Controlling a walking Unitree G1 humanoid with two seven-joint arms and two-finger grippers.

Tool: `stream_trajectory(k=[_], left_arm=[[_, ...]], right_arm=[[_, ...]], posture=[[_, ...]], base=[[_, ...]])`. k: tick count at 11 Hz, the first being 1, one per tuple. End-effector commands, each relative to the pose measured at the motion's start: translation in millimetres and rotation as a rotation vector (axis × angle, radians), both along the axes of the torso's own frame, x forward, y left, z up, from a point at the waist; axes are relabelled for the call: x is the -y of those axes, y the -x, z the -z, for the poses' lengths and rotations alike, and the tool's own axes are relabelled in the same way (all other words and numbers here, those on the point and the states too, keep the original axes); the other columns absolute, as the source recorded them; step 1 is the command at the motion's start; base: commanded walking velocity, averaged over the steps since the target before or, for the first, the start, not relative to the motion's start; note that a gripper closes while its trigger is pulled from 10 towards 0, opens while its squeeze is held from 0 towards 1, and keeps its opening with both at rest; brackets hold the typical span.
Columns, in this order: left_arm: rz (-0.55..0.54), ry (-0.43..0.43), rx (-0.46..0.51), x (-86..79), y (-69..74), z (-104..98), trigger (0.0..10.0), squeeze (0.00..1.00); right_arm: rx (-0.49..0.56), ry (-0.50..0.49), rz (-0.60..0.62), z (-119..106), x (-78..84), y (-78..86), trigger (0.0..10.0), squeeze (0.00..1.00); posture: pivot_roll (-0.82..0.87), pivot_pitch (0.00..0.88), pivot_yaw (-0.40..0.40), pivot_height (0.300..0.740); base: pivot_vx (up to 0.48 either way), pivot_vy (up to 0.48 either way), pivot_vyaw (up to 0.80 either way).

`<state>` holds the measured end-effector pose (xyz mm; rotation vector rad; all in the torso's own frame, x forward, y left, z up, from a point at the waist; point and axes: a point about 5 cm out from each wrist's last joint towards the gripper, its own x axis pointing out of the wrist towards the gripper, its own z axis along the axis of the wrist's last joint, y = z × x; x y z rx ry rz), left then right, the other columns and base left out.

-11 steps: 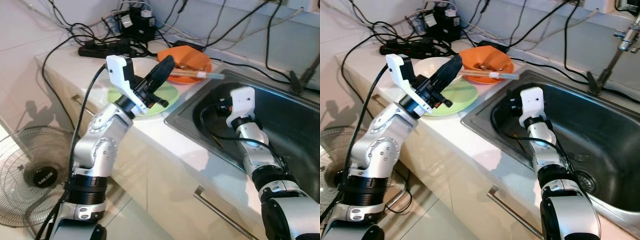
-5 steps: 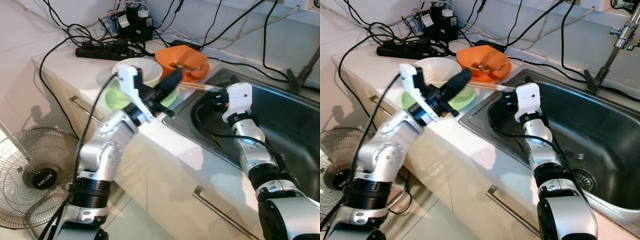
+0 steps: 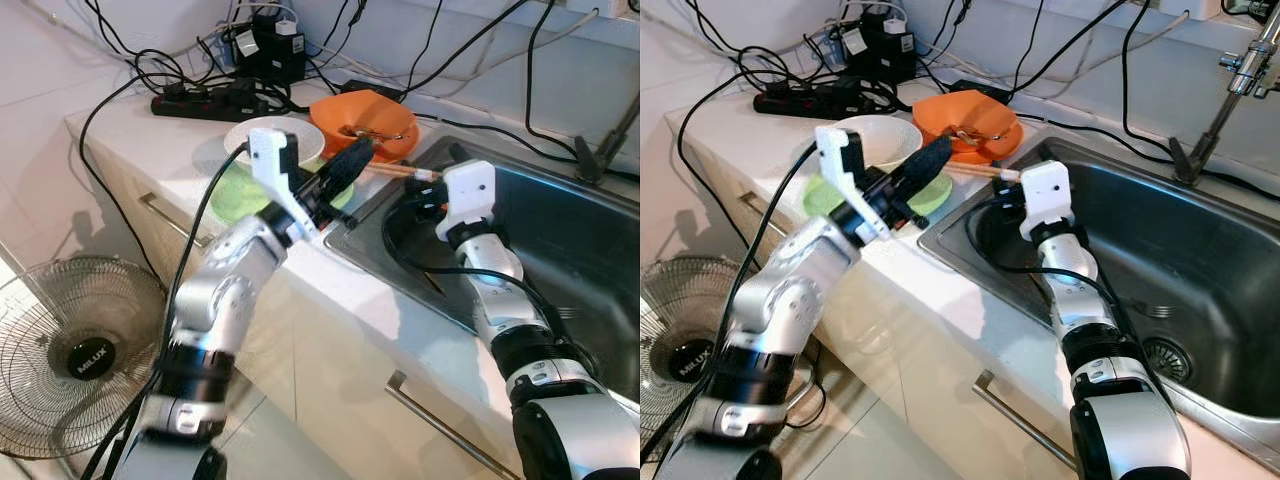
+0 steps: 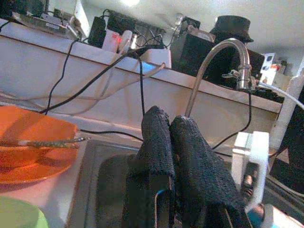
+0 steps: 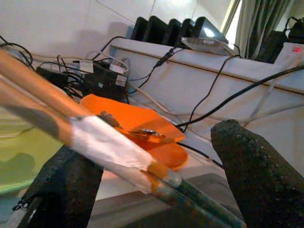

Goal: Kitchen organization

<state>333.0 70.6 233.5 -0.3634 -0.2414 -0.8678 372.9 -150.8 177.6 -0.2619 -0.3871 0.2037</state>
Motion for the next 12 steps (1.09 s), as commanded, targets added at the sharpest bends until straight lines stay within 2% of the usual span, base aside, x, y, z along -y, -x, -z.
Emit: stream_trajectory(k=[1,4,7,12], left_arm=[[-0.020,-0.013,0.006,-1.0,-4.3,-2.3,10.0,0.00],[-0.056,-0.018,-0.046,-3.4,-13.4,-4.3,10.0,0.00],[-0.050,-0.057,-0.050,-6.3,-16.1,-9.6,10.0,0.00],[0.042,-0.107,-0.057,-1.8,-9.7,-8.0,10.0,0.00]], right_arm=[[0.038,0.014,-0.016,-5.9,-1.5,1.5,10.0,0.00],[0.039,0.040,-0.024,-5.3,-4.1,2.5,9.8,0.00],[0.034,0.133,-0.020,0.2,-7.3,3.1,10.0,0.00],[0.053,0.300,-0.007,7.6,-13.3,5.1,10.0,0.00]], posture=[[0.20,0.000,0.017,0.740],[0.20,0.000,0.019,0.740],[0.21,0.000,0.020,0.740],[0.21,0.000,0.022,0.740]], base=[[0.000,0.000,0.00],[0.000,0.000,0.00],[0.000,0.000,0.00],[0.000,0.000,0.00]])
